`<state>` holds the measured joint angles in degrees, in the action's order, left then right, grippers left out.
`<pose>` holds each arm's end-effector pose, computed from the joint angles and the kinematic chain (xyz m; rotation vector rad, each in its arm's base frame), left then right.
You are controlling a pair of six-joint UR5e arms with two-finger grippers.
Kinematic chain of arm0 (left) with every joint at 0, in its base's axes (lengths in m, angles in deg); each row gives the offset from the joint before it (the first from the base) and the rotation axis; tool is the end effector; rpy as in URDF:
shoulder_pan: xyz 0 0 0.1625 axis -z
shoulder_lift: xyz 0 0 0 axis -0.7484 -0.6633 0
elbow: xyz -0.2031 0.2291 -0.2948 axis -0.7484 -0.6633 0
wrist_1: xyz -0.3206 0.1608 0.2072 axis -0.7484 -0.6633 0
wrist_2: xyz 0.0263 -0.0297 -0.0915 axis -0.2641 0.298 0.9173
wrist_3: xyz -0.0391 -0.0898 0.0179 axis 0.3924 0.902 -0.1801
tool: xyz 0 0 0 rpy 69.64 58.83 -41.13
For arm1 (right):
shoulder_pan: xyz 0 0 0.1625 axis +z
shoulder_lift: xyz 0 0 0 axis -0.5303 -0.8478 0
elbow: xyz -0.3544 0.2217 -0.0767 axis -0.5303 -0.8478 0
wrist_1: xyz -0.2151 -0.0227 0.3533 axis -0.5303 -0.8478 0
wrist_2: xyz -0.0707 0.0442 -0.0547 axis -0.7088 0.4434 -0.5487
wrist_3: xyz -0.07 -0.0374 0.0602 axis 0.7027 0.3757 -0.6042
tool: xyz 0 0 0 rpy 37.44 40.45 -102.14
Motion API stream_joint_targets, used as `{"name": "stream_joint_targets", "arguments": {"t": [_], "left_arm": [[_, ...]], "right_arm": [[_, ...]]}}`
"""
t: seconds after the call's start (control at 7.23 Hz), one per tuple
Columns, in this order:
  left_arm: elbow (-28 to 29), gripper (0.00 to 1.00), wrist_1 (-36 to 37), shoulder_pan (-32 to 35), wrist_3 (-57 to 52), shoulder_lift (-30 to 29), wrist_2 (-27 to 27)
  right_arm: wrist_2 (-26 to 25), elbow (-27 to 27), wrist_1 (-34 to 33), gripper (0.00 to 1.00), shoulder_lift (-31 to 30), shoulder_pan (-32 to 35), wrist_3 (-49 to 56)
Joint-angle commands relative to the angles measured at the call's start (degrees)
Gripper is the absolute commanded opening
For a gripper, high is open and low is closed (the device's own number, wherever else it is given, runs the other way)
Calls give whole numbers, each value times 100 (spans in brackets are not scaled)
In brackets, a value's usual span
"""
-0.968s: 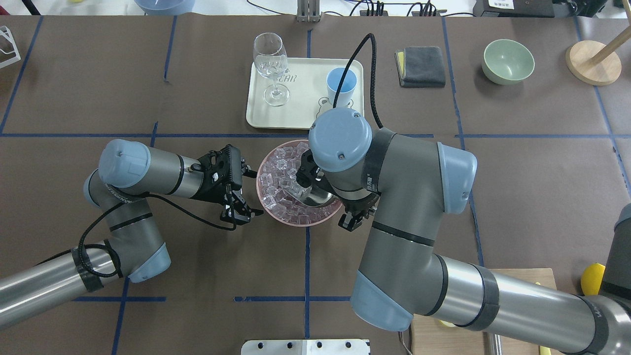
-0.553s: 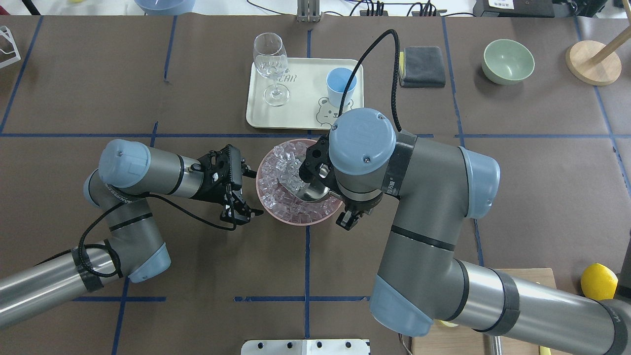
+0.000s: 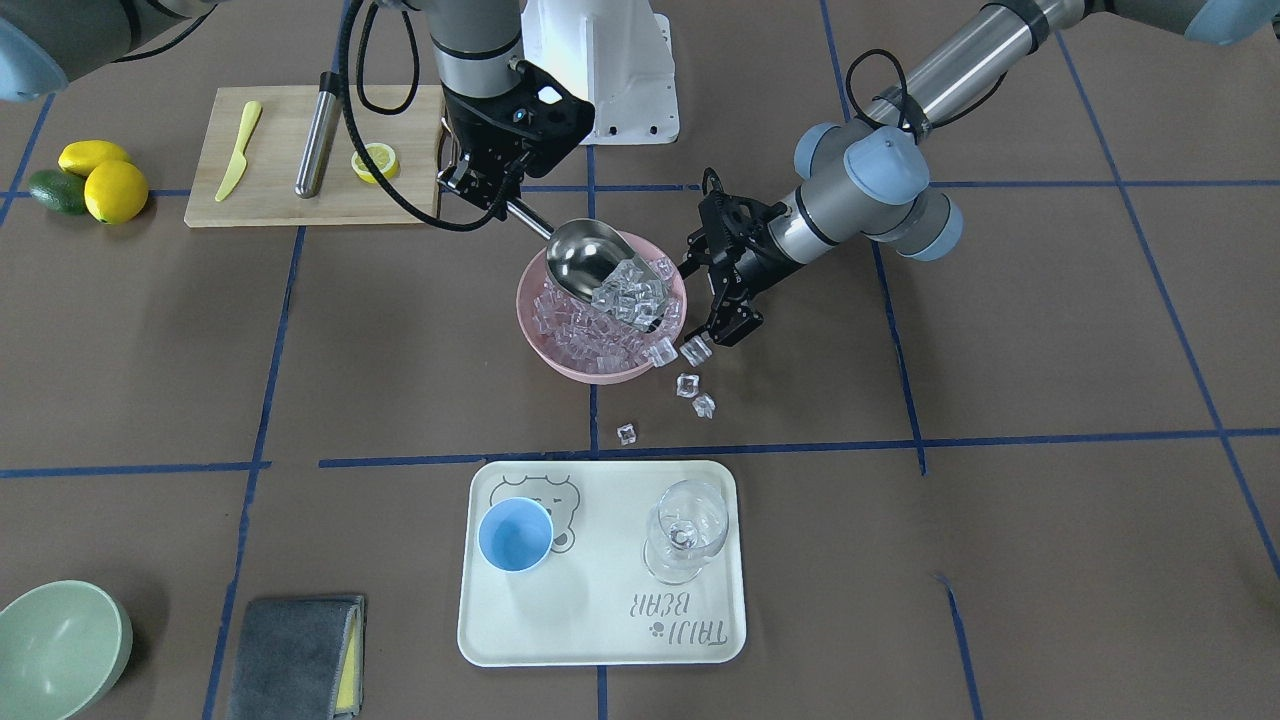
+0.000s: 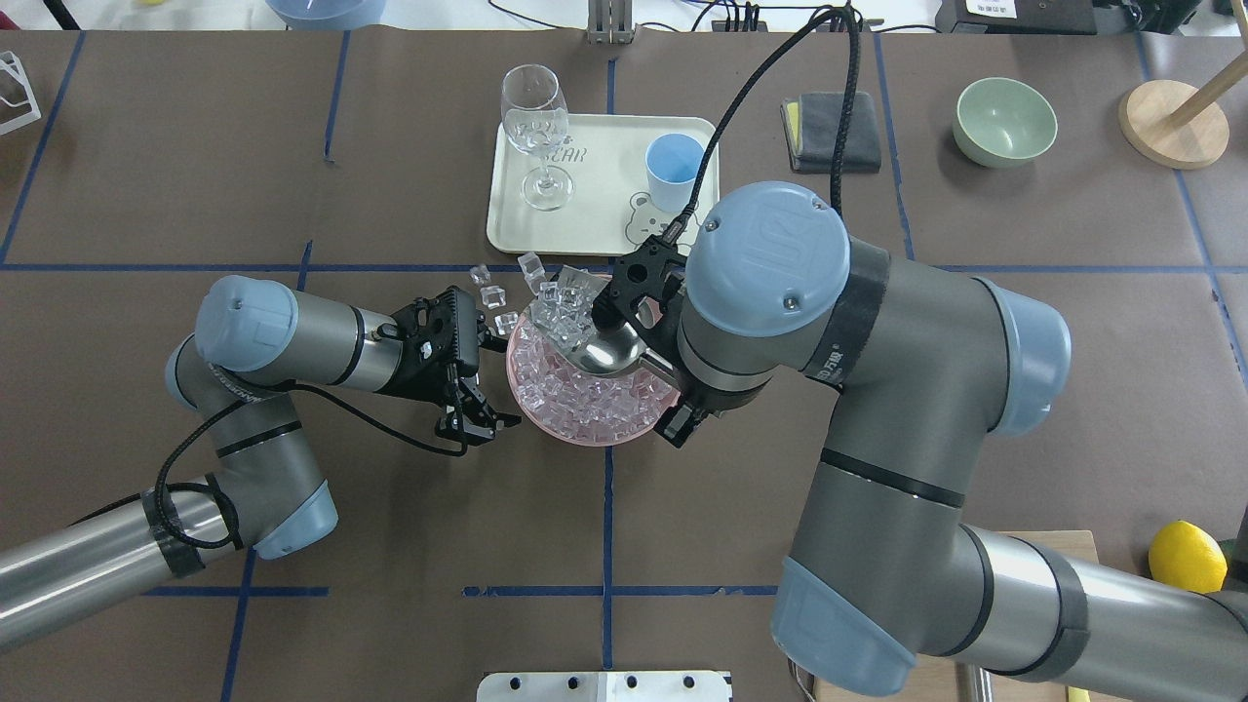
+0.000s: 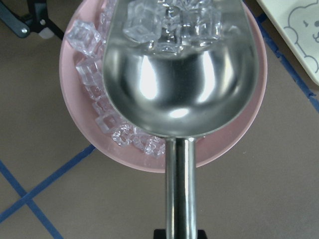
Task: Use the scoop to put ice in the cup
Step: 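Dig the scoop into the ice cubes with the right gripper, then carry the ice-filled scoop with the right gripper to the blue cup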
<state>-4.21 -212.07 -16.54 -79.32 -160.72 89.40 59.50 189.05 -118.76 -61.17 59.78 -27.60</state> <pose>0.5190 -0.4283 0.3393 1.1154 1.1092 1.1114 -0.4650 -0.3647 0.1439 0.3947 -0.6997 -0.8074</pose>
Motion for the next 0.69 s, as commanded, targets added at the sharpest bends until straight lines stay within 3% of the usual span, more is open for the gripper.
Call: {"name": "stream_joint_targets", "arguments": {"t": [0.0,0.41,0.55], "left_arm": [[3,100,0,-1,0,0,0],[3,100,0,-1,0,0,0],[3,100,0,-1,0,0,0]], "right_arm": [[179,144,1166,0,-482,90,-475],[1109,144,1367,0,-644,721,-1633],[1103,135,1350,0,-644,801,-1889]]}}
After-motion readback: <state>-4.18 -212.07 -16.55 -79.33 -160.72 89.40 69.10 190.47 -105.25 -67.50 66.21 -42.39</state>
